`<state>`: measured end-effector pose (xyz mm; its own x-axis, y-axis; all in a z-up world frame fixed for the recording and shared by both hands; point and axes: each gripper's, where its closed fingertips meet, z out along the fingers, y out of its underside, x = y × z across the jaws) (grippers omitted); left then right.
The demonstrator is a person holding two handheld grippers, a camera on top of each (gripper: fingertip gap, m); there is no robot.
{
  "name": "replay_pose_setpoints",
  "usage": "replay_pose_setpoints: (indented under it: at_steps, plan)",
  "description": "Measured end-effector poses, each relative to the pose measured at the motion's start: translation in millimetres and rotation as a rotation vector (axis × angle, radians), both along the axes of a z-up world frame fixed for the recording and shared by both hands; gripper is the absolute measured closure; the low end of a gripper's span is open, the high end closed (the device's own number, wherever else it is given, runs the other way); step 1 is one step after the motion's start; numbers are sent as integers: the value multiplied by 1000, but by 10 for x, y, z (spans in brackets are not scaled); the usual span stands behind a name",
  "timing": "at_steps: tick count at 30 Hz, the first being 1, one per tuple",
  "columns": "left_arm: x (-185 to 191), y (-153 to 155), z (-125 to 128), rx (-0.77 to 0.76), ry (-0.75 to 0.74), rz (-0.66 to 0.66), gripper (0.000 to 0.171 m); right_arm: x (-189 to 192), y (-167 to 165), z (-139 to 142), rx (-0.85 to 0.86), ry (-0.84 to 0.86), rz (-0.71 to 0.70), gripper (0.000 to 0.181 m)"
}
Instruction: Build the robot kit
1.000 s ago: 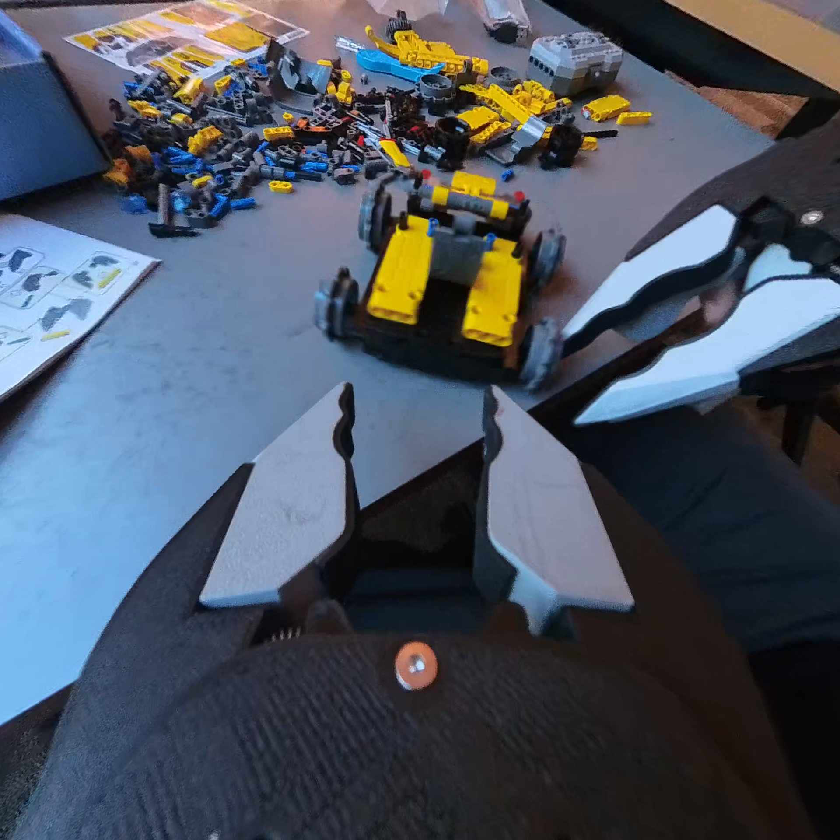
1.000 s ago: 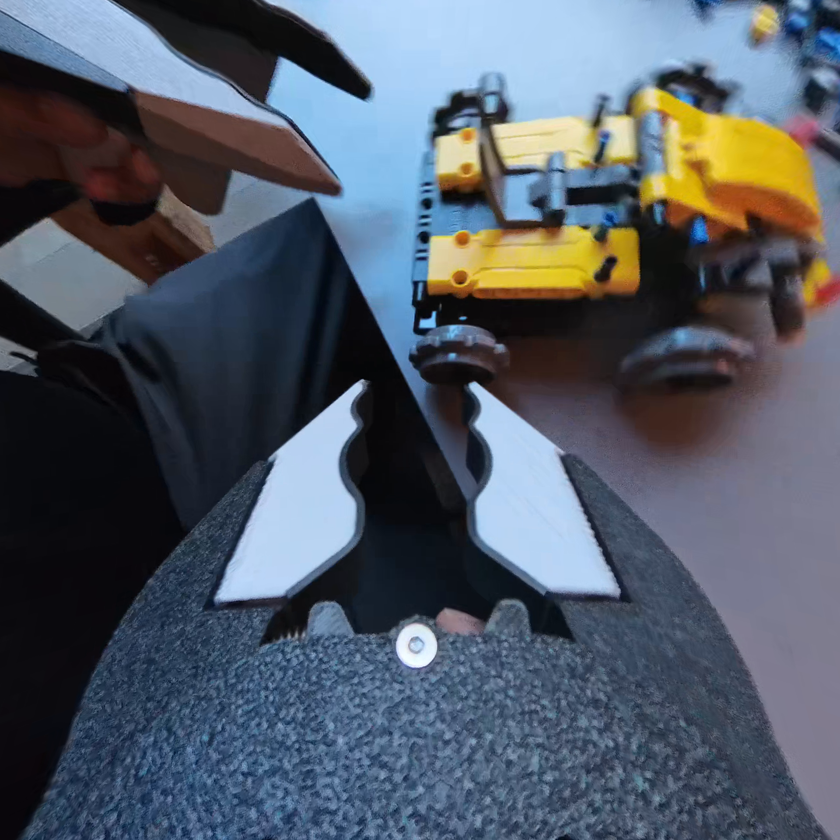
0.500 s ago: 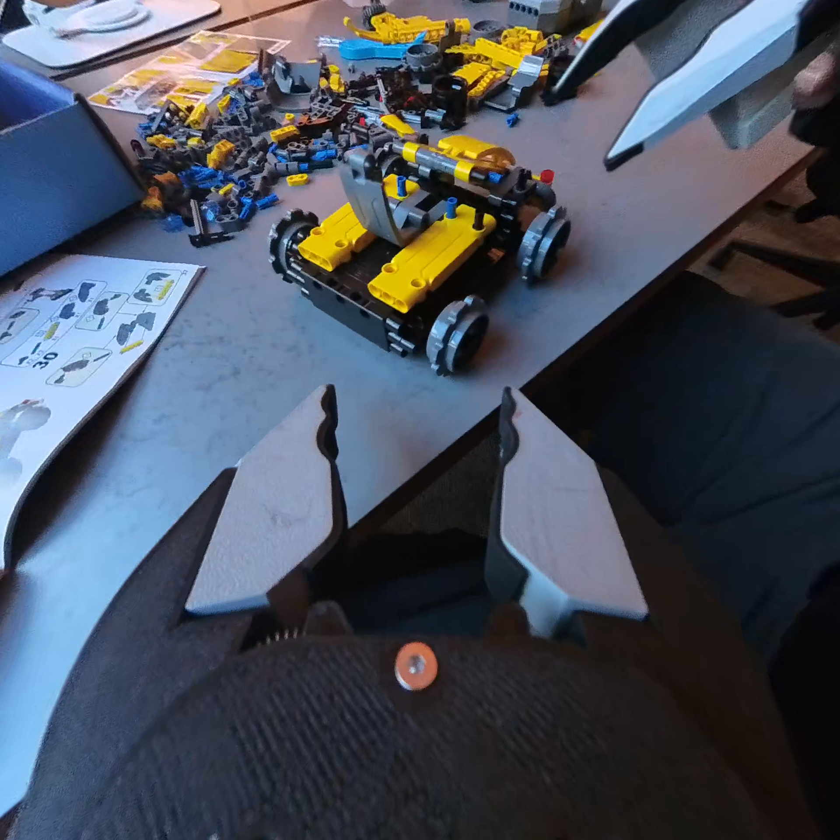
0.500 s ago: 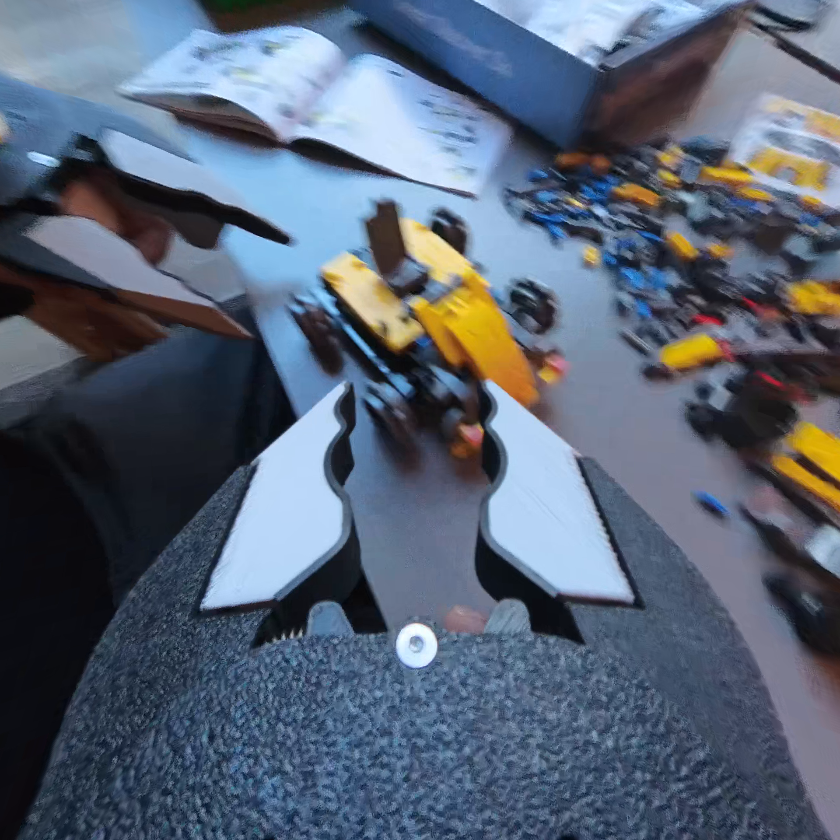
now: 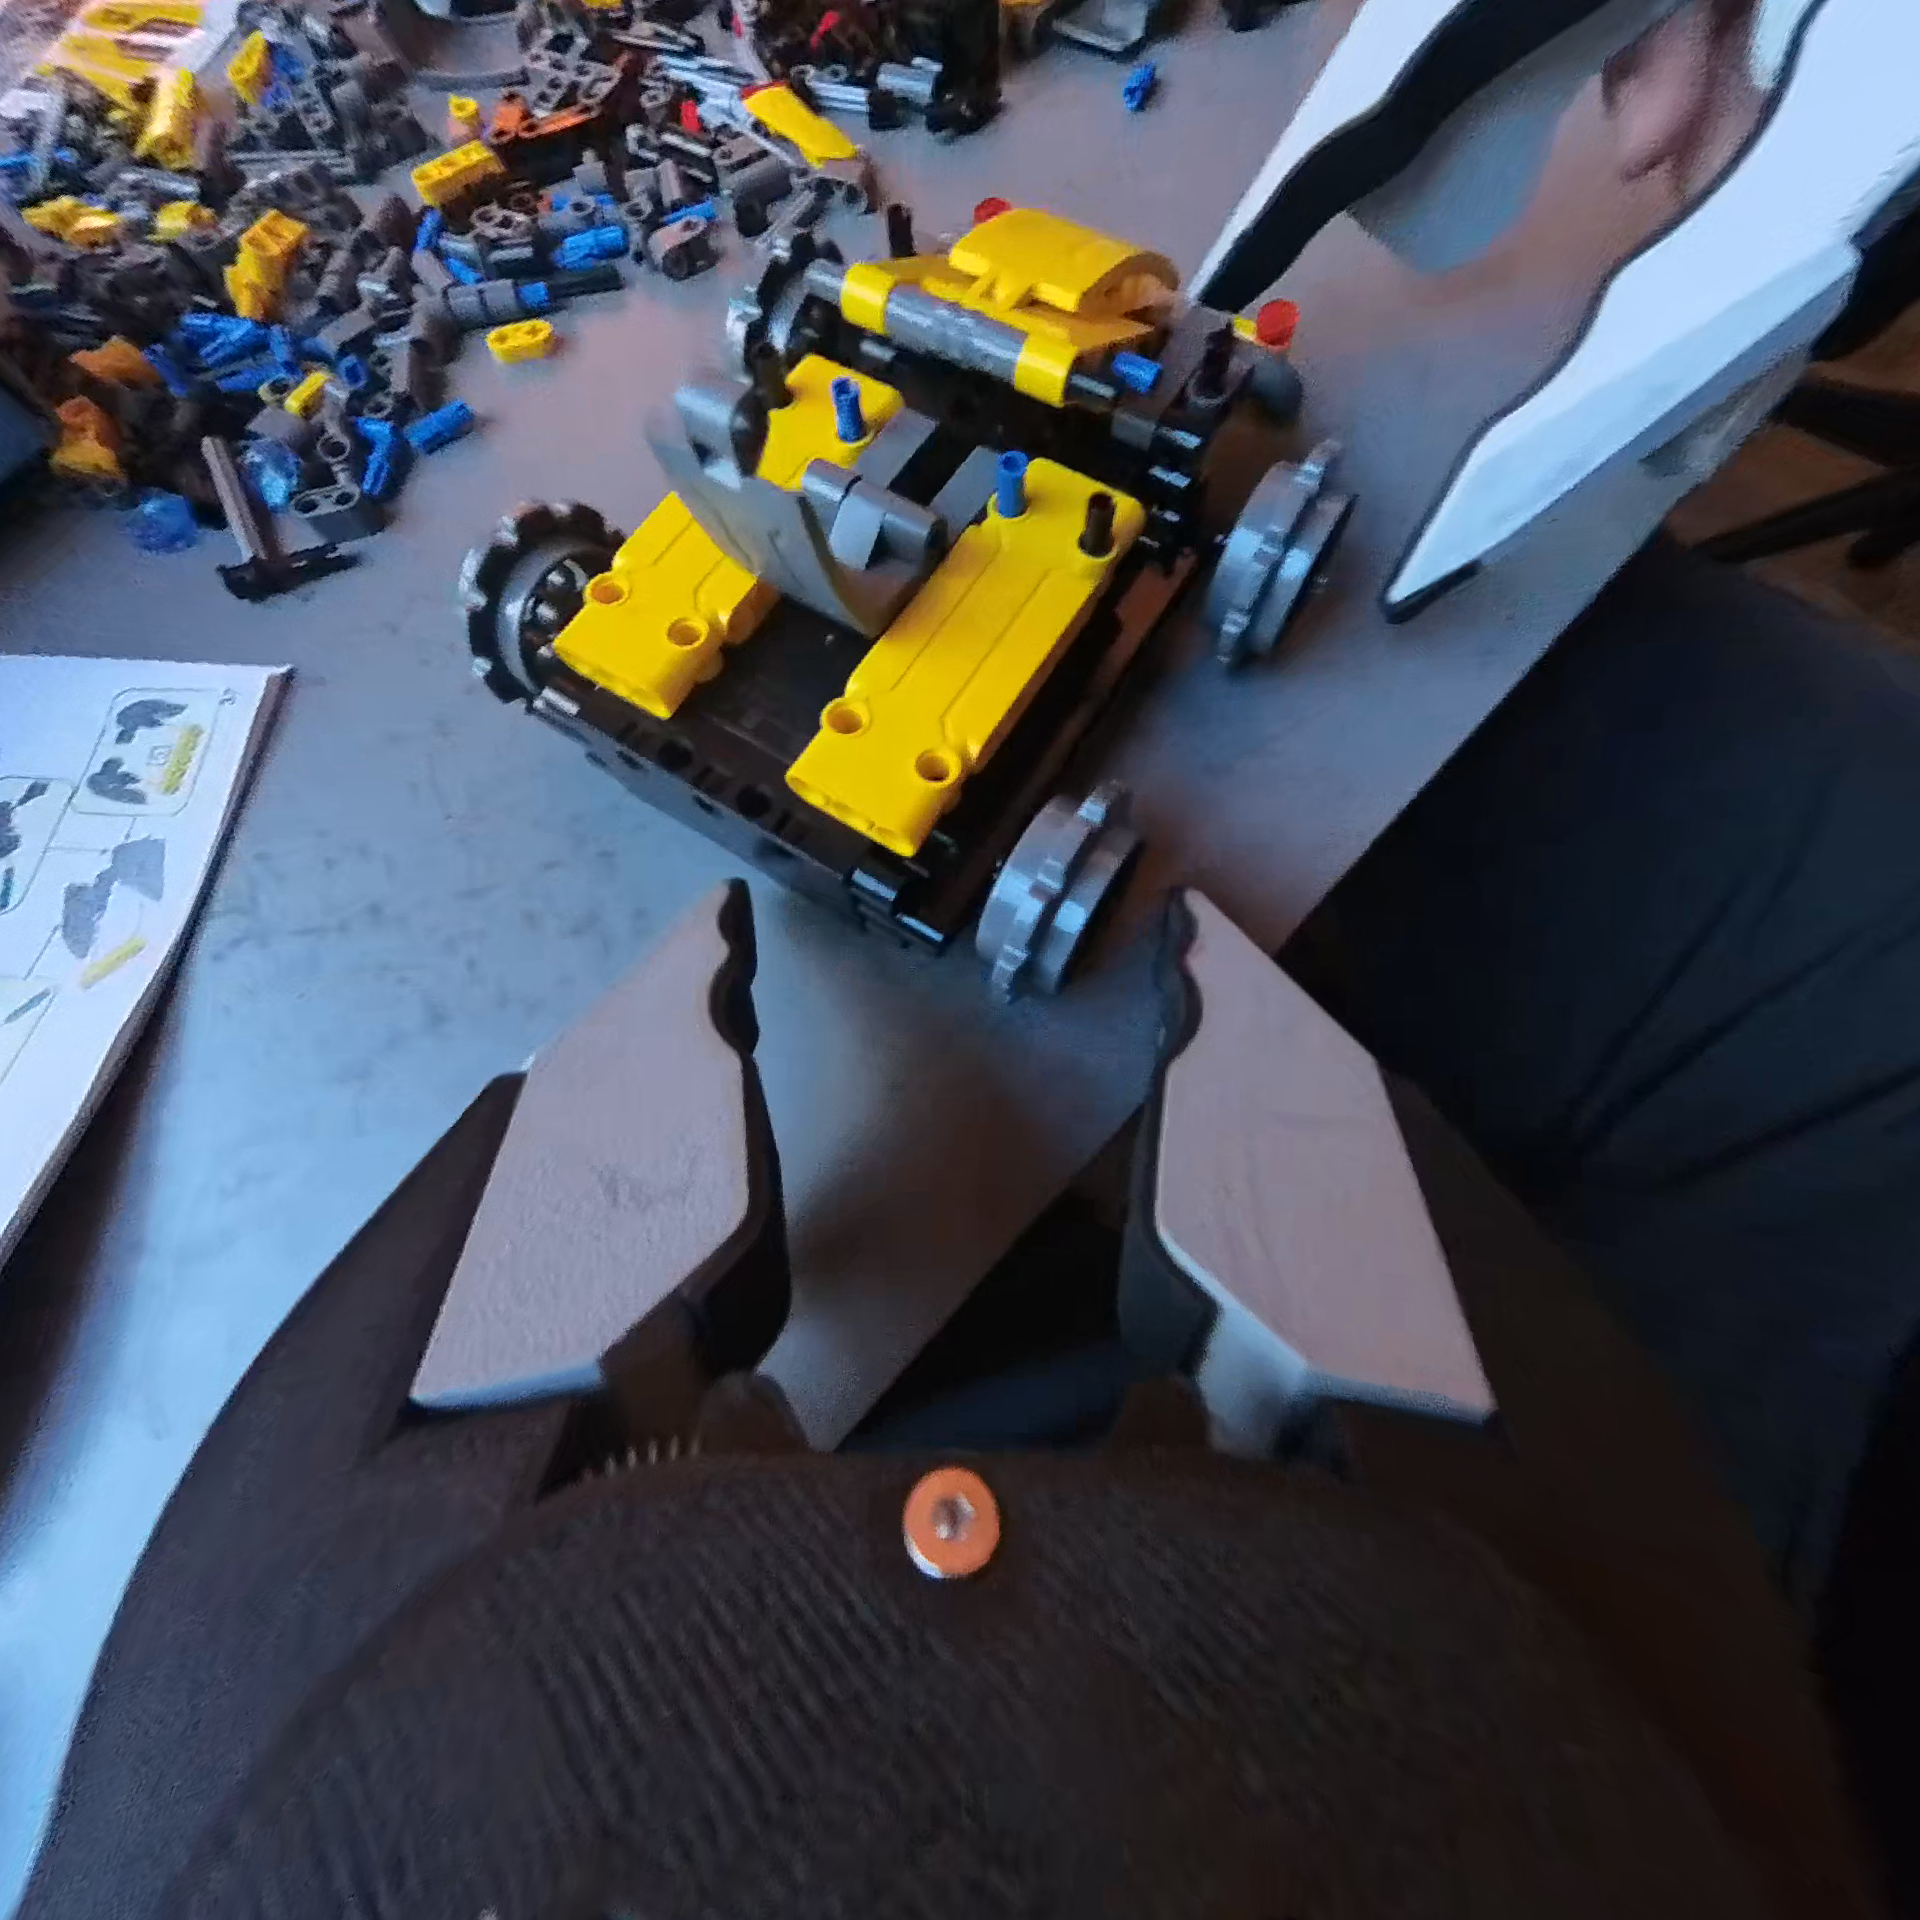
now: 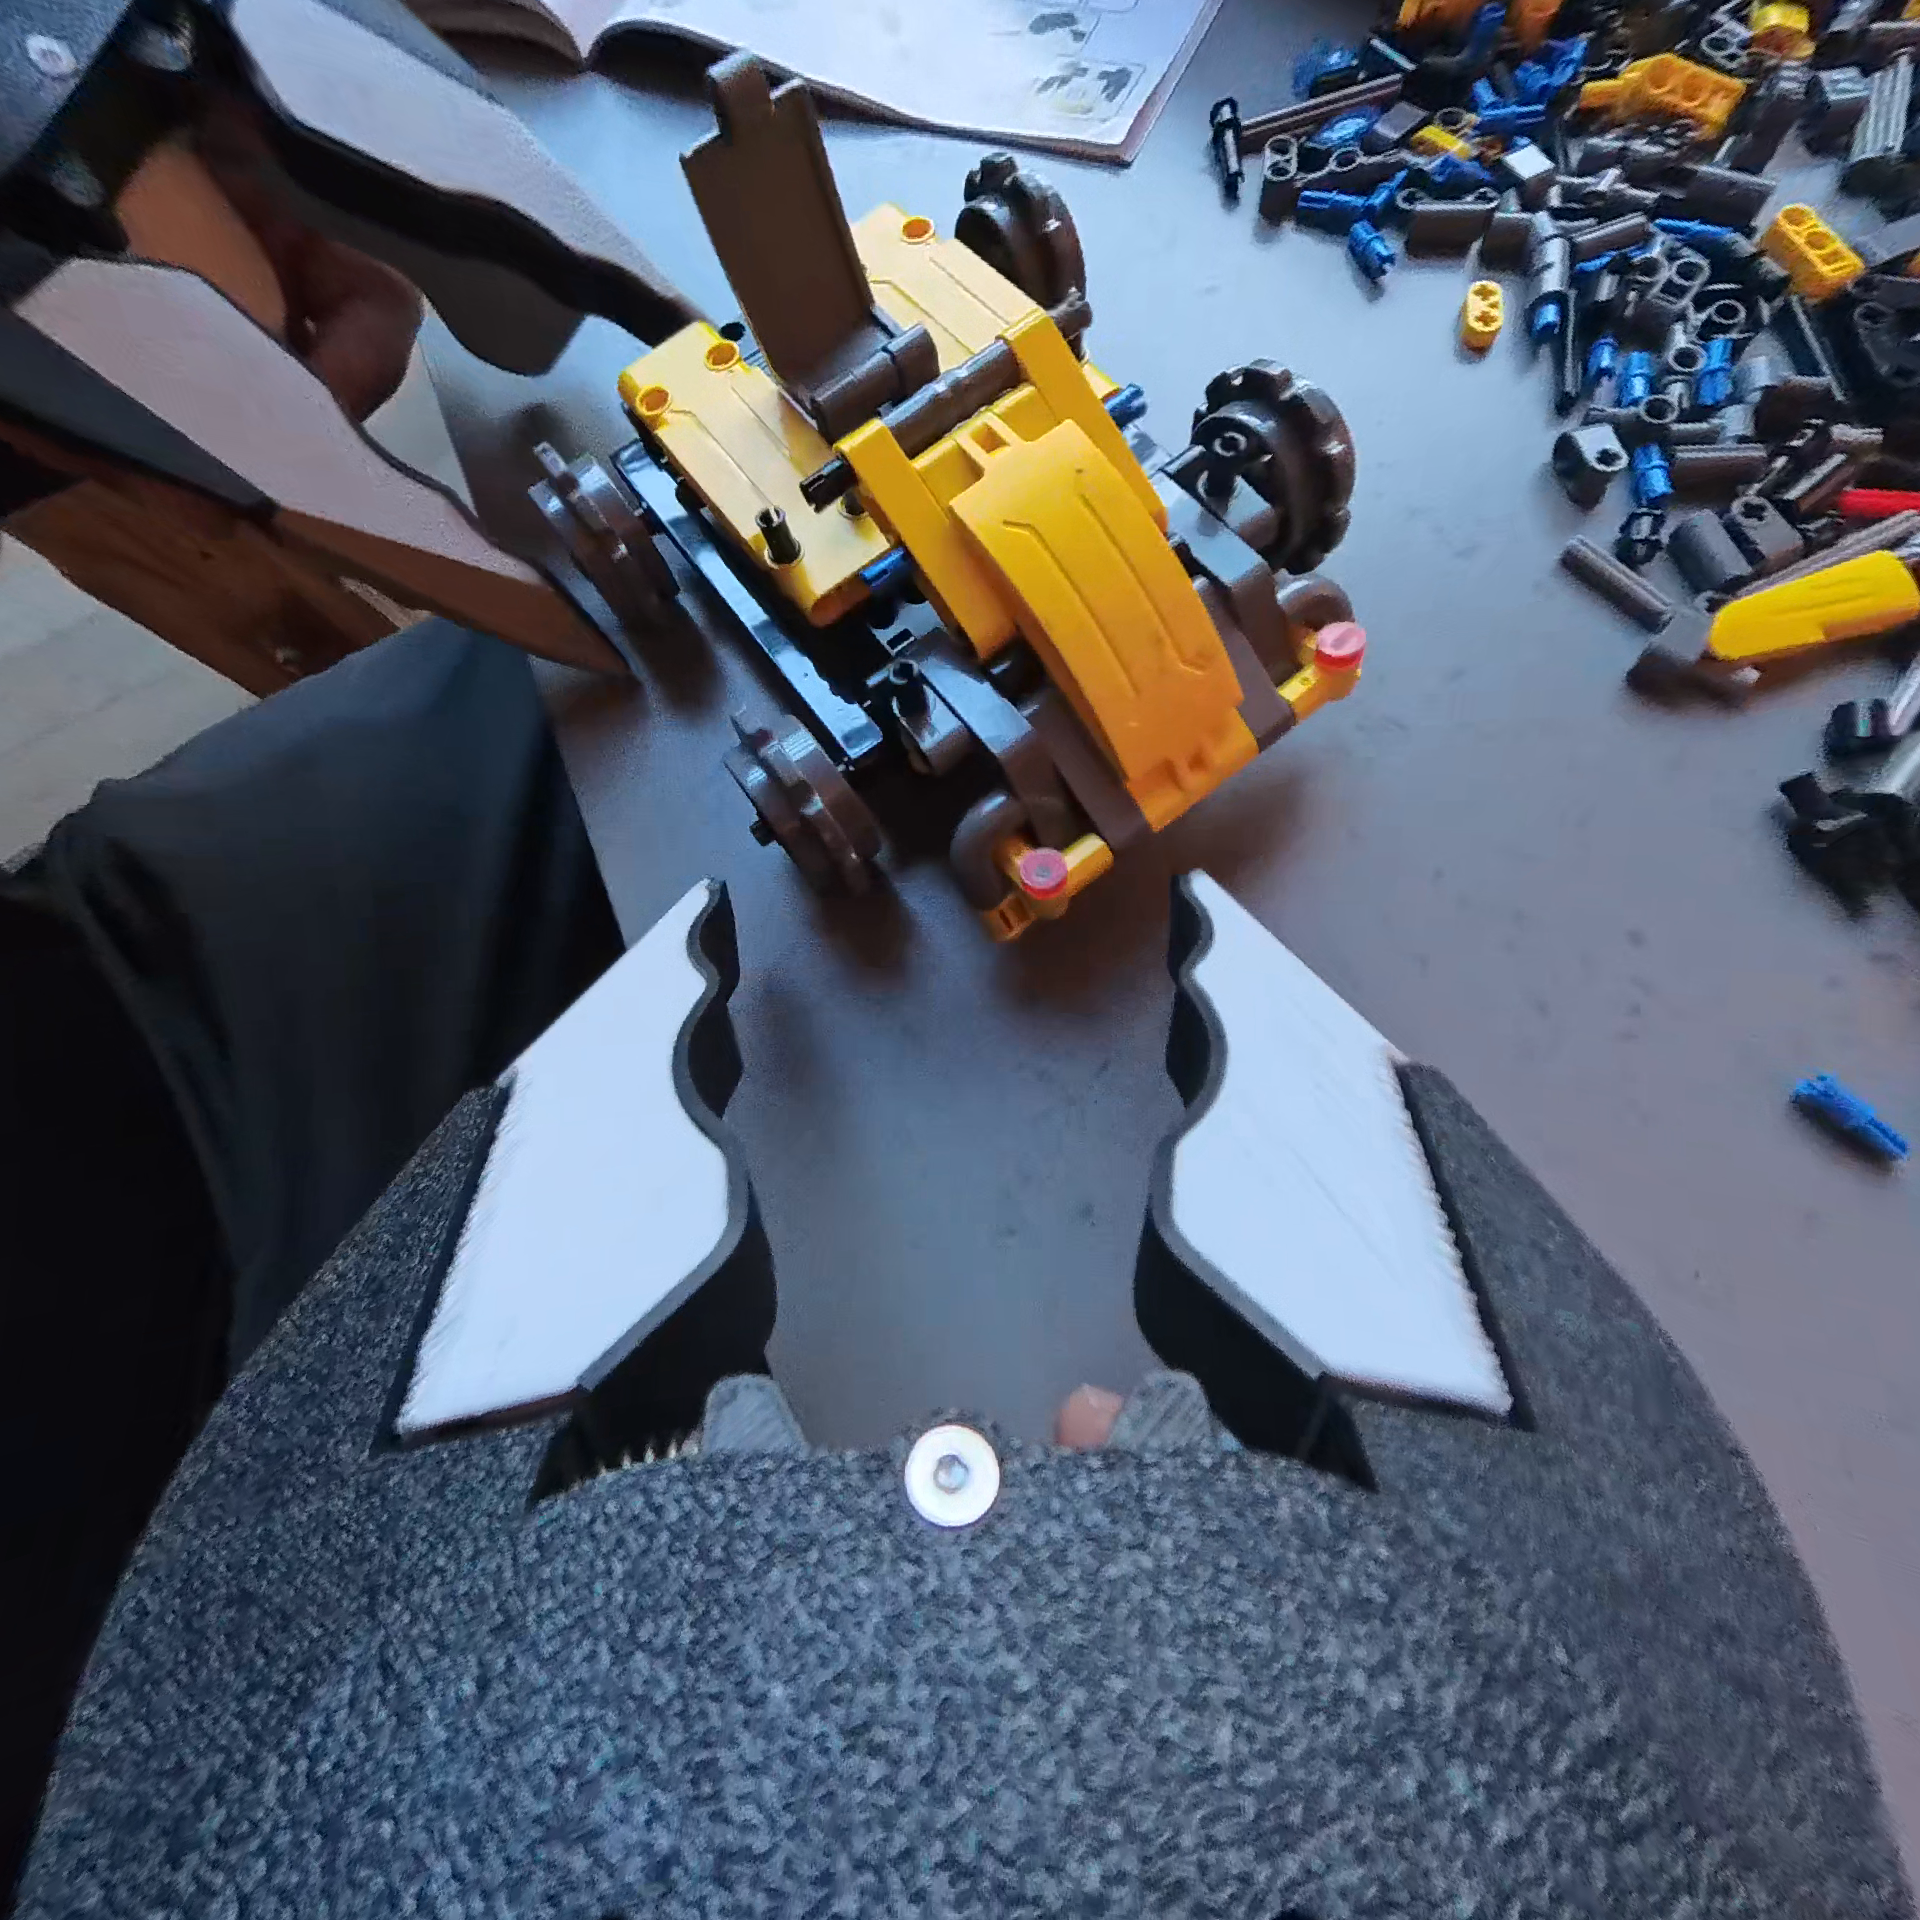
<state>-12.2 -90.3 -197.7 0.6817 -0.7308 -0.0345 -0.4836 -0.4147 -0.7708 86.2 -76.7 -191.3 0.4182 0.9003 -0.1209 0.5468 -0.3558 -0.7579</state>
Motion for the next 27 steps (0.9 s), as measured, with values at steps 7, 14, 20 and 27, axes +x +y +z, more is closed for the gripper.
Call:
replay_pose_setpoints:
  at_steps: [7, 14, 20, 27]
  plan:
    - [-176, 76, 1, 19, 30, -5, 105, -83, -150, -13, 50, -28, 90, 105]
    - [-569, 70, 93, -20, -2, -33, 106, -17, -267, 1, 59, -41, 145, 114]
    - [-388, 91, 207, 16, -38, -148, 105, -122, -165, 172, 122, 0, 133, 110]
    - [240, -111, 225, -79, -104, -341, 108, 131, -123, 149, 111, -47, 71, 109]
